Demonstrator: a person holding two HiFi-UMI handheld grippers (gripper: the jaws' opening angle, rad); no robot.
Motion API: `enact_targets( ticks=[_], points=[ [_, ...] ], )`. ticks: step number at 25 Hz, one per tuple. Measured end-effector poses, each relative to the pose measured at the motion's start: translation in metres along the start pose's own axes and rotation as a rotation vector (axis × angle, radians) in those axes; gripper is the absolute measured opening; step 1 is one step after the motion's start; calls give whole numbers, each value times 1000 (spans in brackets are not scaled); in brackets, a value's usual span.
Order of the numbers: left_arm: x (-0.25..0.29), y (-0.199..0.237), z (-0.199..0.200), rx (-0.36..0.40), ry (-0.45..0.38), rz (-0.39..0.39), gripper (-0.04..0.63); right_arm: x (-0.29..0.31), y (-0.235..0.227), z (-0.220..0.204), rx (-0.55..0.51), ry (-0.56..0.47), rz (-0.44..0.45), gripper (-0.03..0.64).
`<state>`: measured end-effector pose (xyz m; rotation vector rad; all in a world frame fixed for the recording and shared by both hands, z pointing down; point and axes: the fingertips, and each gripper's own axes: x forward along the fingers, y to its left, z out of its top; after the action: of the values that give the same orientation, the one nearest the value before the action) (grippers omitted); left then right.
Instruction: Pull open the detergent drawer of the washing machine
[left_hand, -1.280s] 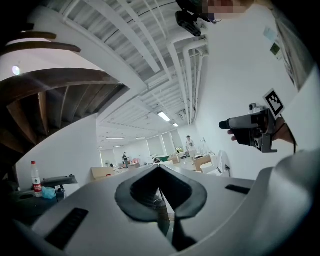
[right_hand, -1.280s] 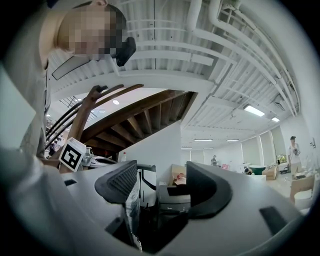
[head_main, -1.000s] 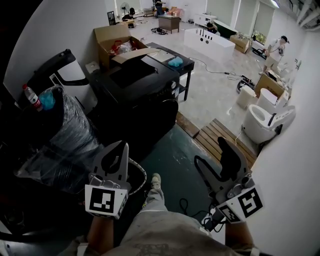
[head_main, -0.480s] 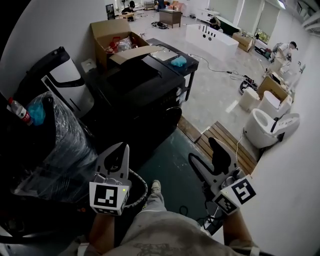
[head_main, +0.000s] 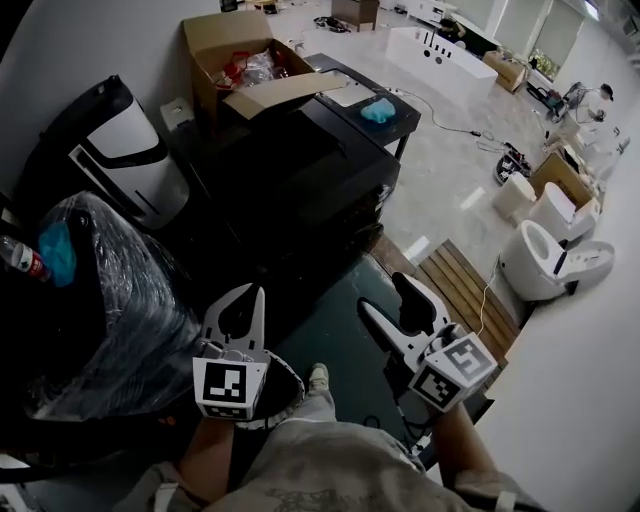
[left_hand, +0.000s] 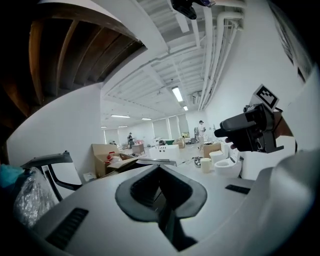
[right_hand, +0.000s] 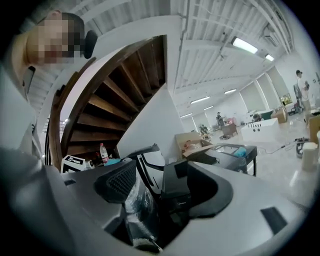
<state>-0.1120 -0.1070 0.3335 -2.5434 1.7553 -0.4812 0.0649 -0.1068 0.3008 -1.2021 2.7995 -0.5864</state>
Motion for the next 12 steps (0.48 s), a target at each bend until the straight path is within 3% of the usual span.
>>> enact_targets(
  ticks=[12],
  points=[
    [50, 56, -61, -70, 28, 98, 17, 119, -45, -87, 444, 96, 74, 322]
  ],
)
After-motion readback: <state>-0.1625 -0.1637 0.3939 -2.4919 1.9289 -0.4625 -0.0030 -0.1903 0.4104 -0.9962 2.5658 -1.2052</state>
